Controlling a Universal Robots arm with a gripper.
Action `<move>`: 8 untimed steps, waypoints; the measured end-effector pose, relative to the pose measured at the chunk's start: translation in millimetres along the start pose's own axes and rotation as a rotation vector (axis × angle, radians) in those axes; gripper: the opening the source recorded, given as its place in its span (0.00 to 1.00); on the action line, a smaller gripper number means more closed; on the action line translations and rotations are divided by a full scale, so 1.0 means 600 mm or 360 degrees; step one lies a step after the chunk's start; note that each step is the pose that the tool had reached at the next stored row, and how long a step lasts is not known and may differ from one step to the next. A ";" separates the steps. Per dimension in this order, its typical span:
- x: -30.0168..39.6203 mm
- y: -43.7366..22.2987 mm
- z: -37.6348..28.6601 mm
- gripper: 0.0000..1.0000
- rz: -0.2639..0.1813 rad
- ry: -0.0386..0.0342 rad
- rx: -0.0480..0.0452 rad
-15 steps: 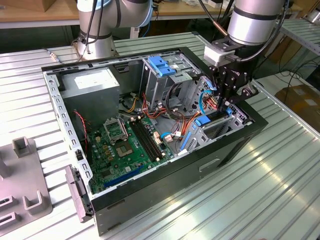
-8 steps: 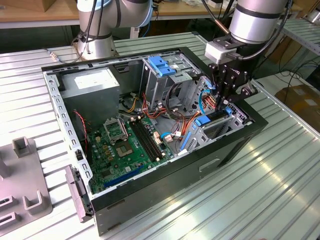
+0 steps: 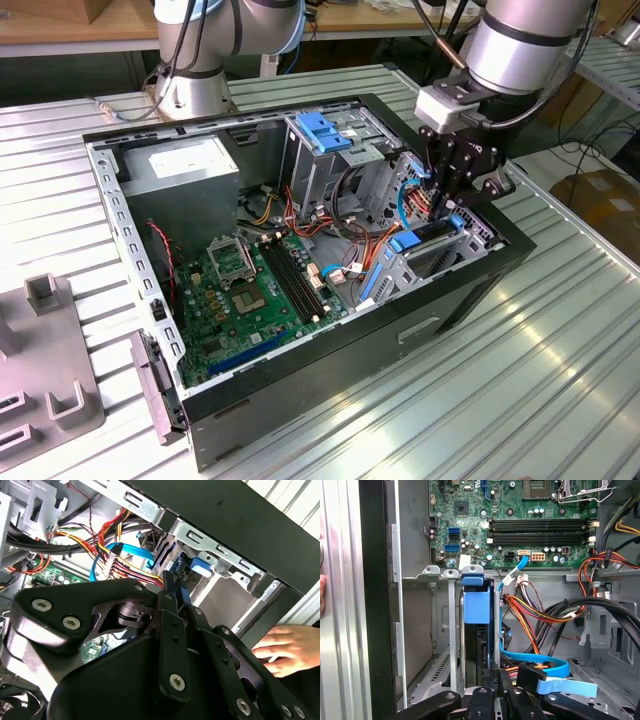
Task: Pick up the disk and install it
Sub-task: 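Insert the first disk wire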
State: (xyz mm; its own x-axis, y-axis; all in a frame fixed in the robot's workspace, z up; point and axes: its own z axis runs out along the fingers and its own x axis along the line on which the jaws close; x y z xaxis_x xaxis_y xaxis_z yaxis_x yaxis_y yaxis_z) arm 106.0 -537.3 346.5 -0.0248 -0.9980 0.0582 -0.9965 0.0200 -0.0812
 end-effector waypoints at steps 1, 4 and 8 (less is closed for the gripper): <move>0.003 0.000 0.000 0.17 0.0000 0.0000 0.0000; 0.007 0.000 0.000 0.17 0.0001 0.0000 0.0000; 0.010 -0.001 0.000 0.17 0.0001 0.0000 -0.0004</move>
State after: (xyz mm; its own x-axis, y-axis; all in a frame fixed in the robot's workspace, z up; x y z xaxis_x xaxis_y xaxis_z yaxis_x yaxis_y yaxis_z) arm 106.3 -543.5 346.9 -0.0256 -0.9980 0.0580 -0.9967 0.0210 -0.0787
